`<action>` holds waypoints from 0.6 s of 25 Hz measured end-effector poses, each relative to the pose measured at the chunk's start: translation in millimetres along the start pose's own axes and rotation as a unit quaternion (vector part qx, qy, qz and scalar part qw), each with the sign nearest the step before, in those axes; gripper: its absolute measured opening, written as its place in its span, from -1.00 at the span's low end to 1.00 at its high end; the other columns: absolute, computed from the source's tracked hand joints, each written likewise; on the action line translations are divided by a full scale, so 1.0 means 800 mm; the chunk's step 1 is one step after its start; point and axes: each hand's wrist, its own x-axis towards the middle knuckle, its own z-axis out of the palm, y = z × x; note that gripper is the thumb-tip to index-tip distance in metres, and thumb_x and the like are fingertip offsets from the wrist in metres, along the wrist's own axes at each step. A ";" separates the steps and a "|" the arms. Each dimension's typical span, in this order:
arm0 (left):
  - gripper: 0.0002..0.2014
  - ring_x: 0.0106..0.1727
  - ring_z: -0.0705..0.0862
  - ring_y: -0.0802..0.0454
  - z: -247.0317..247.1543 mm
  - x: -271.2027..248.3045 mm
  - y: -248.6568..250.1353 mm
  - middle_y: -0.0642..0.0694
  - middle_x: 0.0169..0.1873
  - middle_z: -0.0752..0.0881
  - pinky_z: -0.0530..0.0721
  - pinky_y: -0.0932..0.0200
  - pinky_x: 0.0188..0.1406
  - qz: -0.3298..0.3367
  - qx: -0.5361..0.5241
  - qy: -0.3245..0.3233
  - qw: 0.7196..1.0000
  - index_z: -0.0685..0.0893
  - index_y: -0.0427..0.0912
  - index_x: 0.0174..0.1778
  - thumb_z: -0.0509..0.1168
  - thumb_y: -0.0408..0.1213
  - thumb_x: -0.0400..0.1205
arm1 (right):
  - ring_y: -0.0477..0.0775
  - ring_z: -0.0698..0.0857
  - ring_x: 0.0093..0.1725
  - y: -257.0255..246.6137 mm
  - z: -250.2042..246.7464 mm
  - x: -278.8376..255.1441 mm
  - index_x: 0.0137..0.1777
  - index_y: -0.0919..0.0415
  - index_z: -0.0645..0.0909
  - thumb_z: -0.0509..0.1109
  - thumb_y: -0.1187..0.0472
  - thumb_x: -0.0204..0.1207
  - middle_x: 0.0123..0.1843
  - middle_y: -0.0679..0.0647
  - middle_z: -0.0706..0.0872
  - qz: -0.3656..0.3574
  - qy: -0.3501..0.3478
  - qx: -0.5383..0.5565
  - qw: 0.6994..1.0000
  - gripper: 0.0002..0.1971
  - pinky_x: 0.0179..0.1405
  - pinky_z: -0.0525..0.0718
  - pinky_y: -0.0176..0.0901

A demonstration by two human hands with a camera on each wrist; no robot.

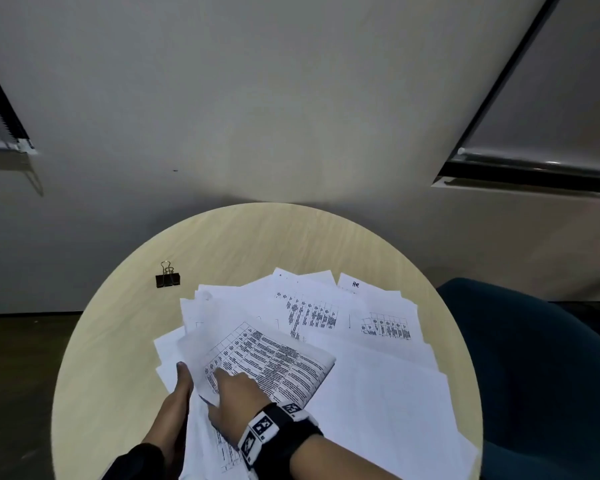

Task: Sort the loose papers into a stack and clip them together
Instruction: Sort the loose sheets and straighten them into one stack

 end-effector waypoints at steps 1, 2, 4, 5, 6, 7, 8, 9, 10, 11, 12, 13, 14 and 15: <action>-0.36 0.17 0.72 -0.01 0.002 0.002 -0.002 0.06 -0.03 0.85 0.49 -0.08 0.35 -0.002 -0.032 -0.009 0.999 0.68 0.08 0.16 -0.03 0.44 0.52 | 0.37 0.63 0.16 0.000 0.001 0.002 0.28 0.26 0.42 0.28 0.14 0.55 0.12 0.41 0.66 -0.007 0.010 0.032 0.999 -0.66 0.07 0.63 0.06; -0.39 0.11 0.74 -0.04 0.003 0.004 -0.005 0.02 -0.07 0.86 0.54 -0.08 0.26 0.008 -0.046 -0.001 0.999 0.68 0.07 0.16 -0.02 0.41 0.53 | 0.33 0.67 0.10 -0.002 0.002 0.002 0.24 0.22 0.44 0.28 0.09 0.52 0.04 0.39 0.70 -0.010 0.019 0.074 0.997 -0.66 0.07 0.68 0.04; -0.52 -0.06 0.82 -0.05 -0.002 0.013 -0.010 -0.05 -0.12 0.86 0.62 -0.04 0.07 0.030 -0.033 0.017 0.999 0.68 -0.01 0.16 0.13 0.24 0.57 | 0.23 0.73 -0.05 -0.007 -0.001 -0.001 0.19 0.16 0.50 0.30 -0.02 0.46 -0.04 0.33 0.76 -0.020 0.007 0.142 0.990 -0.63 -0.03 0.70 -0.03; -0.53 -0.04 0.82 -0.07 -0.006 0.018 -0.012 -0.12 -0.01 0.85 0.63 -0.06 0.07 0.037 -0.028 0.035 0.998 0.69 -0.09 0.20 0.23 0.16 0.54 | 0.21 0.73 -0.06 -0.006 -0.003 -0.002 0.17 0.14 0.54 0.30 -0.03 0.45 -0.02 0.29 0.77 -0.032 -0.003 0.148 0.988 -0.64 -0.04 0.67 -0.06; -0.52 0.04 0.80 -0.15 -0.004 0.016 -0.010 -0.21 0.11 0.80 0.64 -0.11 0.12 0.034 -0.021 0.047 0.998 0.69 -0.18 0.23 0.29 0.10 0.54 | 0.18 0.73 0.01 -0.001 -0.005 -0.003 0.19 0.13 0.59 0.31 0.00 0.47 0.05 0.23 0.78 -0.039 -0.003 0.146 0.989 -0.65 0.01 0.66 -0.07; -0.52 0.10 0.77 -0.21 -0.013 0.023 -0.010 -0.26 0.18 0.76 0.62 -0.17 0.20 0.015 -0.032 0.056 0.998 0.69 -0.24 0.24 0.29 0.06 0.58 | 0.12 0.72 0.10 0.008 -0.011 -0.005 0.24 0.12 0.62 0.31 0.06 0.50 0.14 0.18 0.78 -0.045 0.007 0.150 0.988 -0.66 0.12 0.64 -0.11; -0.50 0.16 0.74 -0.23 -0.018 0.027 -0.010 -0.23 0.23 0.74 0.58 -0.18 0.28 -0.003 -0.039 0.049 0.998 0.68 -0.28 0.25 0.26 0.08 0.62 | 0.05 0.69 0.18 0.022 -0.014 -0.004 0.29 0.11 0.63 0.29 0.11 0.54 0.20 0.12 0.76 -0.051 0.039 0.150 0.987 -0.66 0.23 0.62 -0.17; -0.46 0.23 0.70 -0.17 -0.018 0.027 -0.011 -0.13 0.28 0.70 0.52 -0.14 0.36 -0.014 -0.036 0.044 0.998 0.65 -0.28 0.27 0.22 0.13 0.63 | -0.01 0.65 0.22 0.041 -0.018 -0.001 0.30 0.10 0.65 0.29 0.15 0.56 0.23 0.08 0.74 -0.055 0.091 0.147 0.983 -0.67 0.31 0.55 -0.21; -0.42 0.29 0.64 -0.08 -0.019 0.030 -0.012 -0.01 0.32 0.63 0.45 -0.06 0.41 -0.015 -0.026 0.057 0.998 0.60 -0.23 0.32 0.23 0.20 0.61 | -0.06 0.59 0.26 0.063 -0.022 0.003 0.30 0.07 0.65 0.30 0.15 0.56 0.26 0.03 0.71 -0.051 0.165 0.139 0.975 -0.68 0.38 0.46 -0.24; -0.36 0.34 0.58 -0.02 -0.019 0.034 -0.014 0.05 0.34 0.60 0.40 0.00 0.43 -0.006 0.008 0.059 0.998 0.54 -0.20 0.43 0.26 0.21 0.58 | -0.07 0.54 0.33 0.086 -0.026 0.006 0.29 0.03 0.64 0.33 0.10 0.55 0.30 0.00 0.65 -0.030 0.244 0.124 0.961 -0.68 0.47 0.35 -0.23; -0.35 0.35 0.57 -0.01 -0.018 0.035 -0.017 0.04 0.31 0.61 0.40 0.05 0.43 0.015 0.048 0.064 0.997 0.49 -0.20 0.48 0.31 0.15 0.58 | -0.01 0.47 0.43 0.111 -0.030 0.009 0.33 0.00 0.60 0.33 -0.01 0.52 0.38 -0.01 0.58 0.018 0.306 0.099 0.947 -0.62 0.56 0.22 -0.17; -0.38 0.30 0.62 -0.03 -0.013 0.033 -0.017 0.00 0.27 0.66 0.47 0.06 0.37 0.033 0.087 0.069 0.993 0.51 -0.24 0.46 0.37 0.06 0.57 | 0.06 0.38 0.53 0.132 -0.038 0.007 0.42 -0.01 0.52 0.30 -0.16 0.48 0.48 0.01 0.50 0.091 0.334 0.078 0.935 -0.48 0.64 0.07 -0.08; -0.46 0.17 0.69 -0.07 -0.013 0.034 -0.021 -0.04 0.17 0.75 0.56 0.07 0.23 0.048 0.126 0.080 0.988 0.59 -0.24 0.37 0.43 -0.03 0.54 | 0.11 0.28 0.61 0.156 -0.045 0.004 0.52 0.00 0.39 0.27 -0.31 0.42 0.56 0.04 0.42 0.178 0.321 0.069 0.927 -0.30 0.67 -0.05 0.00; -0.55 0.01 0.74 -0.11 -0.014 0.037 -0.023 -0.08 0.03 0.82 0.60 0.09 0.08 0.054 0.159 0.084 0.982 0.67 -0.22 0.27 0.48 -0.10 0.51 | 0.15 0.22 0.65 0.176 -0.051 0.001 0.61 0.03 0.24 0.27 -0.42 0.34 0.60 0.07 0.37 0.251 0.276 0.092 0.923 -0.11 0.66 -0.09 0.08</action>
